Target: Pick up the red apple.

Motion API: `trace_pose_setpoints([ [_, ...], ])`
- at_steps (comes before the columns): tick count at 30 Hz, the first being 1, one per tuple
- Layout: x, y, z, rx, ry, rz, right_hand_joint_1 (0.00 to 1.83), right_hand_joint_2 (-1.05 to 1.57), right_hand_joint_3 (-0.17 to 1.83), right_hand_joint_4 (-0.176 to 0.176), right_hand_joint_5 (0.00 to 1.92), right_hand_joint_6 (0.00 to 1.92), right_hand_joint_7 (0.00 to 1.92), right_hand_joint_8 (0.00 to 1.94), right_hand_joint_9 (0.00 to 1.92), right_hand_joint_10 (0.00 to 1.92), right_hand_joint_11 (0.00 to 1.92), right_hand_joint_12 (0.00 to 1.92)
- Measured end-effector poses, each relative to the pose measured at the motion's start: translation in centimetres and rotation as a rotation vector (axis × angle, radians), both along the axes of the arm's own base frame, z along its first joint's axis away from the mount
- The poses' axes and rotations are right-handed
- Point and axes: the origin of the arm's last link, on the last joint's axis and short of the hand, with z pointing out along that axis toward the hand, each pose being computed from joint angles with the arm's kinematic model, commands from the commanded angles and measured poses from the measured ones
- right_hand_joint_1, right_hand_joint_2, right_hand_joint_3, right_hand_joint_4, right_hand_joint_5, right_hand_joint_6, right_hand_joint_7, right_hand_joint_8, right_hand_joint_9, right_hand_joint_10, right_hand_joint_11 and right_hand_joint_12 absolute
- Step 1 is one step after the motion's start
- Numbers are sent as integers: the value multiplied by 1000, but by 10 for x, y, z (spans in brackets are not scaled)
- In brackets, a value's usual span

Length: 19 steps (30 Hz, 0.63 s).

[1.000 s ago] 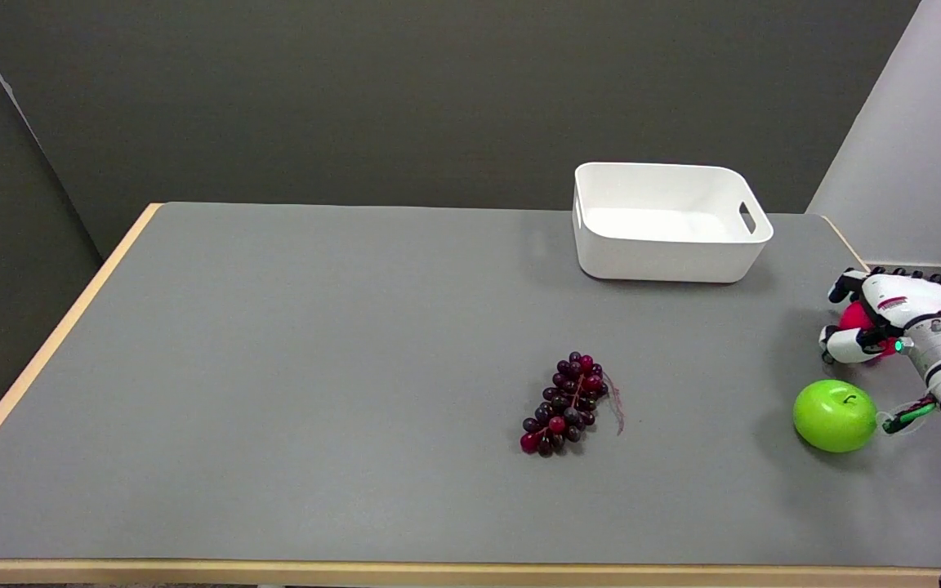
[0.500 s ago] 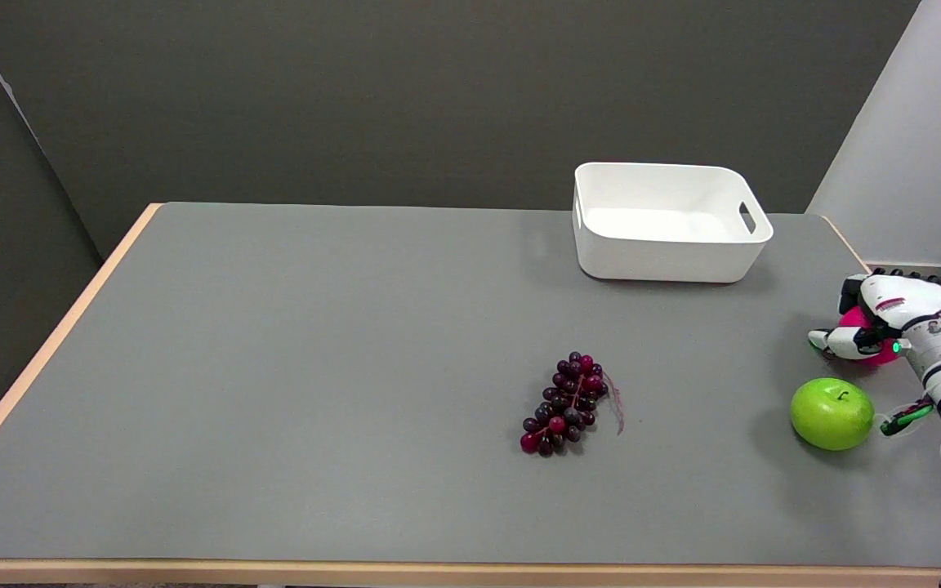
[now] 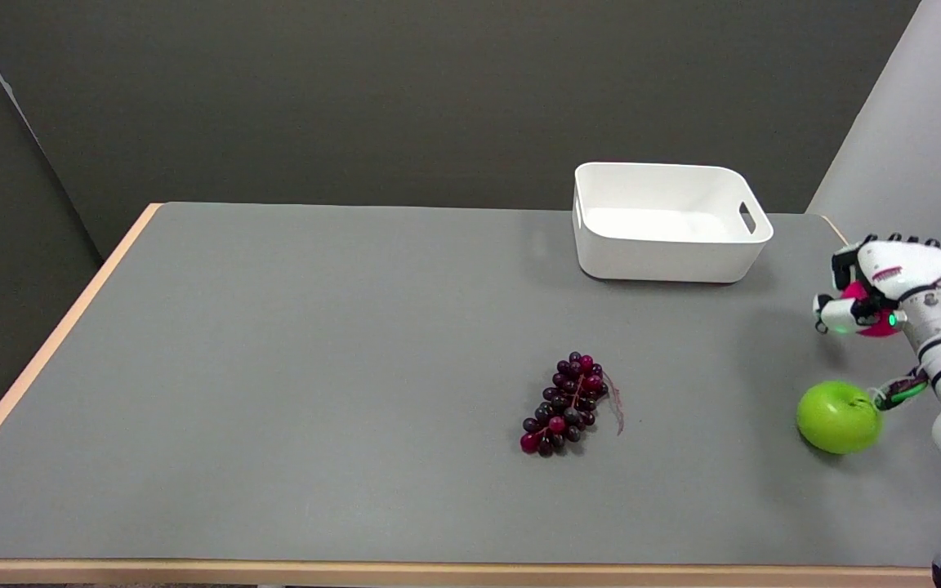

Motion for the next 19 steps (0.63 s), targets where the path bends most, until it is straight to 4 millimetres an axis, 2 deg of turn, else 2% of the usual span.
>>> trace_pose_setpoints([
  [3, 10, -7, -3, 19, 23, 25, 883, 819, 1147, 46, 729, 1895, 687, 1941, 988, 1921, 816, 1921],
  [7, 25, -17, -7, 45, 43, 78, 872, 842, 1132, 32, 708, 1919, 648, 1941, 1003, 1921, 828, 1921],
  [10, 40, -24, -13, 72, 51, 131, 852, 873, 1082, 52, 682, 1921, 645, 1941, 999, 1921, 828, 1921],
  [13, 55, -32, -21, 106, 60, 186, 849, 889, 1057, 46, 669, 1921, 634, 1941, 1004, 1921, 834, 1921],
  [19, 91, -55, -49, 211, 87, 304, 848, 901, 1038, 37, 660, 1921, 621, 1941, 1009, 1921, 827, 1921],
])
